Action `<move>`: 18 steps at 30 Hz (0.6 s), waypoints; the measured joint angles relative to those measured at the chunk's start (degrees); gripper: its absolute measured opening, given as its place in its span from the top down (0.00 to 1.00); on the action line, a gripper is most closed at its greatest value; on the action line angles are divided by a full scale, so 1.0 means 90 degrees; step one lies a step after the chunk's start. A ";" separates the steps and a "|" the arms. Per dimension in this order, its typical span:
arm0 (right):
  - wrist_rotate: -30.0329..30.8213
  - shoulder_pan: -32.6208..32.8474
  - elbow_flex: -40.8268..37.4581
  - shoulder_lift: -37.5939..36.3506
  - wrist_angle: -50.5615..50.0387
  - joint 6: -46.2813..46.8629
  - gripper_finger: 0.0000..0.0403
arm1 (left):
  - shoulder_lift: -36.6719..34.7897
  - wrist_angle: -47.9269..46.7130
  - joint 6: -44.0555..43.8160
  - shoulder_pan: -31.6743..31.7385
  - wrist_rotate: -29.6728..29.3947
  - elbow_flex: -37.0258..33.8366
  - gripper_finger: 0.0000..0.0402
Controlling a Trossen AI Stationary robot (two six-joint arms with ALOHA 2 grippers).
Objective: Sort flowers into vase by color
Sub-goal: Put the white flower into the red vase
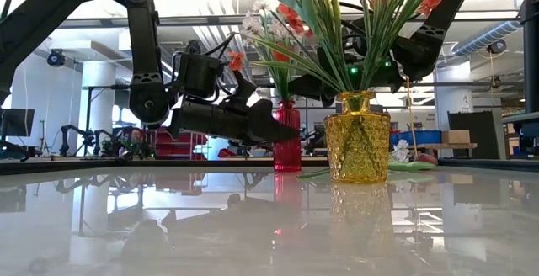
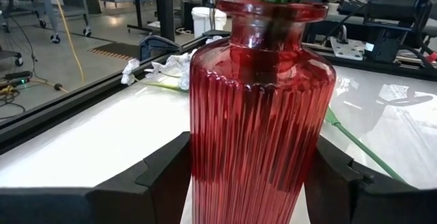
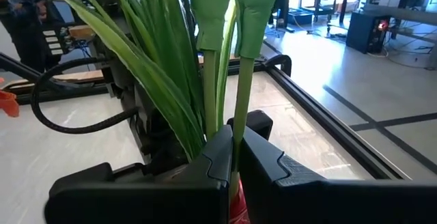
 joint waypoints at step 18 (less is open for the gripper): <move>-0.0001 0.0000 0.0000 -0.0005 -0.0009 0.0182 0.97 | 0.0000 -0.0016 -0.0117 0.0002 0.0002 0.0002 0.46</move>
